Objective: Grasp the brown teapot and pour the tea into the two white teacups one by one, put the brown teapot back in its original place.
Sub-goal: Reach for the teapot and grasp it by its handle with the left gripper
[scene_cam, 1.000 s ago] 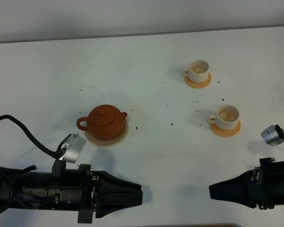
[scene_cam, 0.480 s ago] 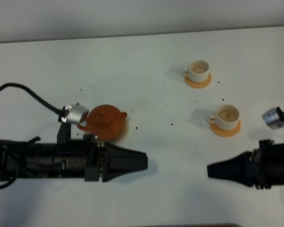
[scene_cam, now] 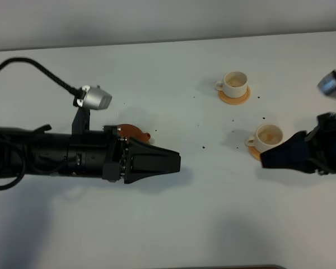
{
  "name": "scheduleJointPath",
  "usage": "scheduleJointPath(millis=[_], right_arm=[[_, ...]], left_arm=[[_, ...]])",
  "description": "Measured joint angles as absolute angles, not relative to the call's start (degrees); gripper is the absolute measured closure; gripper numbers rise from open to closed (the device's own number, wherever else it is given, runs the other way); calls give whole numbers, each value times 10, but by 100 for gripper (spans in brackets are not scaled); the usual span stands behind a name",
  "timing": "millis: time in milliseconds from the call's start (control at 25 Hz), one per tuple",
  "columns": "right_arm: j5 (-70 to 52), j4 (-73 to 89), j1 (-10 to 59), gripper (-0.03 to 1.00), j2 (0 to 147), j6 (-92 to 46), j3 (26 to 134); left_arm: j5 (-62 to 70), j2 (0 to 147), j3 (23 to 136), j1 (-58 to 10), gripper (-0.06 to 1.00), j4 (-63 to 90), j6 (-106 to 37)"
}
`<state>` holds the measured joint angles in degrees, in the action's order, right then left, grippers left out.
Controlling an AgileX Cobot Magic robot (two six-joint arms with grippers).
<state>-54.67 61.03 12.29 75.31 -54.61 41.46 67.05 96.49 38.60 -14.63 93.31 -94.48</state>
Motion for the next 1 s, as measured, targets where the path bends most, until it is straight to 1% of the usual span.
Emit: scheduleJointPath(millis=[120,360,480,680,1000], right_arm=[[-534,515,123,73,685,-441,437],[-539,301,123,73,556,-241,442],[-556,231,123,73,498,-173,442],[-596,184,123,73,412,-131,434],[-608,156,123,73,265,-126,334]], left_arm=[[627,930,415,-146,69,907,-902],[507,859,451,-146,69,848,-817],[449,835,455,-146,69,812,-772],[380,811,455,-146,69,740,-696],[317,806,455,-146,69,622,-580]])
